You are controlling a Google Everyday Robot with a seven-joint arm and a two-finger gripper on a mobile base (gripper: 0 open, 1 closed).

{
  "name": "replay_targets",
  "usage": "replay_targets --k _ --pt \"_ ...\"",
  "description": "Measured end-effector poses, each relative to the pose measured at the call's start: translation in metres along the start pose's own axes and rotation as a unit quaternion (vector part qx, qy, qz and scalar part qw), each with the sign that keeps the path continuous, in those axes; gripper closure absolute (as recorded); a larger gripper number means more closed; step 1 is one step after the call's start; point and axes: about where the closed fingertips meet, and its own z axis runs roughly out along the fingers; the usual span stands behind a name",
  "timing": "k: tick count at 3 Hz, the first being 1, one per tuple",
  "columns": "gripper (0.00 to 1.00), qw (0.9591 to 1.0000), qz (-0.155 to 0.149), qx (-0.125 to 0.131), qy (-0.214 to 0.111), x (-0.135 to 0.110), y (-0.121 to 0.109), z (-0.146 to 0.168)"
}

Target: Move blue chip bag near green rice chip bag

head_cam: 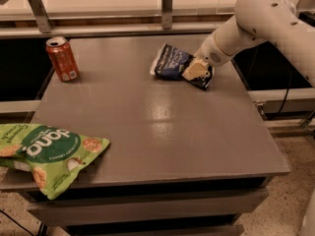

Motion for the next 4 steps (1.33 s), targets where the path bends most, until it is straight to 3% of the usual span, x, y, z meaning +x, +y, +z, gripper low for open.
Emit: replay_targets --k 1,2,3,4 --pt "1.0 1.0 0.0 0.0 0.0 -0.001 0.0 -0.002" --pt "1.0 0.9991 -0.03 -0.015 -0.027 -0.017 0.019 -0.038" --pt "1.0 0.9935 -0.086 -0.027 -0.07 -0.046 0.052 -0.09" --pt "1.0 0.9823 -0.149 -0.051 -0.101 -0.081 0.09 -0.119"
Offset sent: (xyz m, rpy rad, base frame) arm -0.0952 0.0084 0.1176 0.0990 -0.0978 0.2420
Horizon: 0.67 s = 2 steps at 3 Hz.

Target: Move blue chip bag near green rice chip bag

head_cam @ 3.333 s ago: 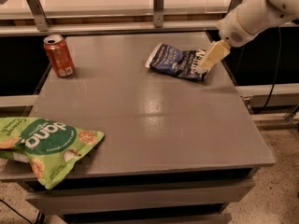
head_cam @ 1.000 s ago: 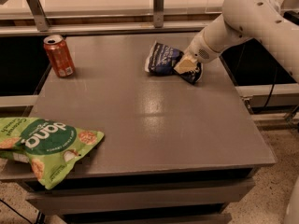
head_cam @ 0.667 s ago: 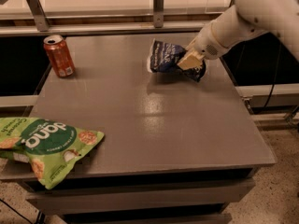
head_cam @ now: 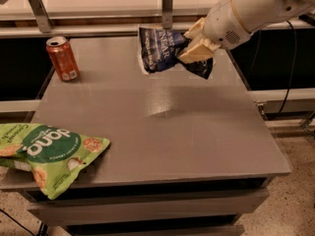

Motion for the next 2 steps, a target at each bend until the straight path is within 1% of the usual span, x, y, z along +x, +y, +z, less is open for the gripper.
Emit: replay_targets --k 1,2 --pt "1.0 0.997 -0.063 -0.043 -0.017 -0.046 0.031 0.009" --pt "1.0 0.9892 -0.113 -0.086 -0.039 -0.082 0.059 0.023"
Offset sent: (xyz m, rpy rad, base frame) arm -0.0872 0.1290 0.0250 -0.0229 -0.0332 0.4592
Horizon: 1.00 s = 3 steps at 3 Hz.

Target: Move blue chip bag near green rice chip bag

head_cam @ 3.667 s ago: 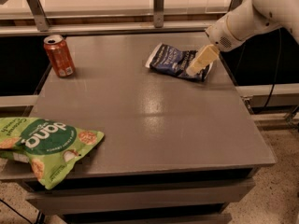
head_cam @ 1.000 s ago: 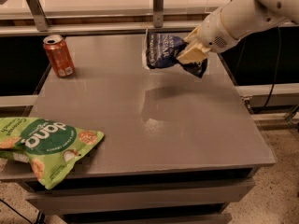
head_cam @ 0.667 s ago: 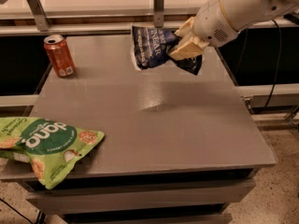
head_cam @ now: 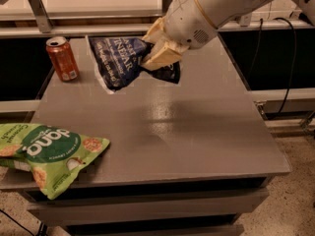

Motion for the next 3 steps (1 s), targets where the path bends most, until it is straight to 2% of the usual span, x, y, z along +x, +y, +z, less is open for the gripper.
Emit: replay_targets --k 1,2,3 --pt "0.84 0.9984 -0.033 -0.039 -0.025 -0.03 0.013 0.017" --pt "0.6 0.9938 -0.048 -0.078 -0.065 -0.051 0.023 0.031" --pt "0.37 0.9937 -0.048 -0.078 -0.064 -0.052 0.024 0.032"
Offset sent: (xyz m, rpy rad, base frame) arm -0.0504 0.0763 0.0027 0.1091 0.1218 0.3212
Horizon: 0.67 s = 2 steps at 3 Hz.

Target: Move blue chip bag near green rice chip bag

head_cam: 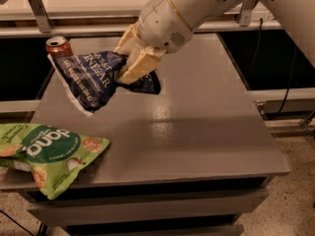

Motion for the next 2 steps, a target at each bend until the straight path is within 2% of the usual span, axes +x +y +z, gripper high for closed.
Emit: replay_targets --k 1,2 --pt "0.14 1.0 -0.001 -0.001 -0.001 -0.0015 0.0001 0.0016" --pt "0.0 1.0 -0.002 -0.002 -0.001 -0.0028 0.0001 0.0029"
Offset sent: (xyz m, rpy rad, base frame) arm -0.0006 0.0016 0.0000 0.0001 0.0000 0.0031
